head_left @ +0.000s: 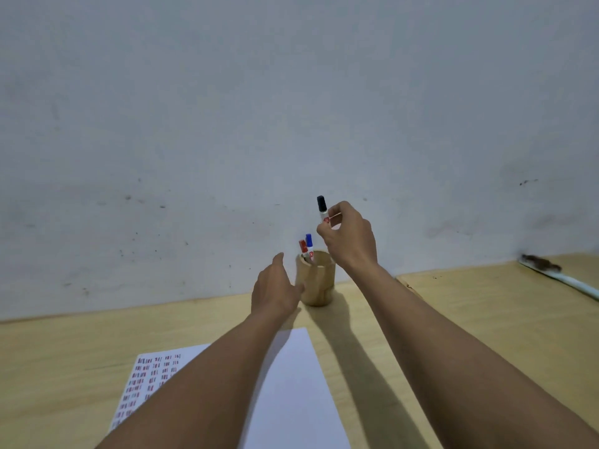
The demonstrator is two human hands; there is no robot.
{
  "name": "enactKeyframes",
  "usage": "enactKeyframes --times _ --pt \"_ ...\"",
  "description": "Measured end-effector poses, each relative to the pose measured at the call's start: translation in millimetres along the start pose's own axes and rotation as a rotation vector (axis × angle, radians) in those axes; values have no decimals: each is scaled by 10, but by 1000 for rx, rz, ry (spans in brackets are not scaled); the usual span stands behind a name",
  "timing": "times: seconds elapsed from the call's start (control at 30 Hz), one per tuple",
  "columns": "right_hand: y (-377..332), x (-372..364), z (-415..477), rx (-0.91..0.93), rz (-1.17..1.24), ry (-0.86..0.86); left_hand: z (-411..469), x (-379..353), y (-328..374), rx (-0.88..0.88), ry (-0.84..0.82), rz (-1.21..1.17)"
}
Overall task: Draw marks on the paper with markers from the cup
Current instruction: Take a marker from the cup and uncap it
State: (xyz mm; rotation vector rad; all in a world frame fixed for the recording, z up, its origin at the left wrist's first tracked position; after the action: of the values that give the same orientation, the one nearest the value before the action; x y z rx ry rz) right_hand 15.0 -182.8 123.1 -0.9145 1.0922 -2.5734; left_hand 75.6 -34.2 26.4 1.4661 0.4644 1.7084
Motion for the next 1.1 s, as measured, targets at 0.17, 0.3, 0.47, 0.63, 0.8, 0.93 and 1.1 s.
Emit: enactKeyframes --times 0.17,0.3,0.47,0.63,0.8,0.93,1.1 --pt "-383 39 -309 84 -56 -93 -138 658 97 -15 102 -128" --pt "-639 12 -608 187 -144 -190 -330 1149 173 -2 112 -353" --pt "-844 -51 -935 284 -245 -241 -552 1490 148 4 65 -516" --pt "-1009 -43 -1147 338 -248 -195 -742 1684 45 -38 135 -508" --pt "-1162 108 -1442 253 -144 -1 -839 1803 -112 4 231 -561" --pt "-961 -144 -1698 -314 347 -150 -898 1860 -231 15 239 -616" --pt "-1008 -580 -1948 -718 970 -329 -977 1853 -434 14 144 -602"
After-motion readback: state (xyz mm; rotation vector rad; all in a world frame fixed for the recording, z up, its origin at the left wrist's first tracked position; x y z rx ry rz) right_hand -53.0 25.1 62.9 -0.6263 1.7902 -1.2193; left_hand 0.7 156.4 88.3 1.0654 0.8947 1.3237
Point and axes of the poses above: each hand's wrist, its own z-axis towards the middle knuckle, its own x-axis out of the back of the hand, y = z × x, the point moved 7 cm from there along z, towards the middle knuckle, and after that the axes turned 5 degrees about y, right-handed, at the moved point
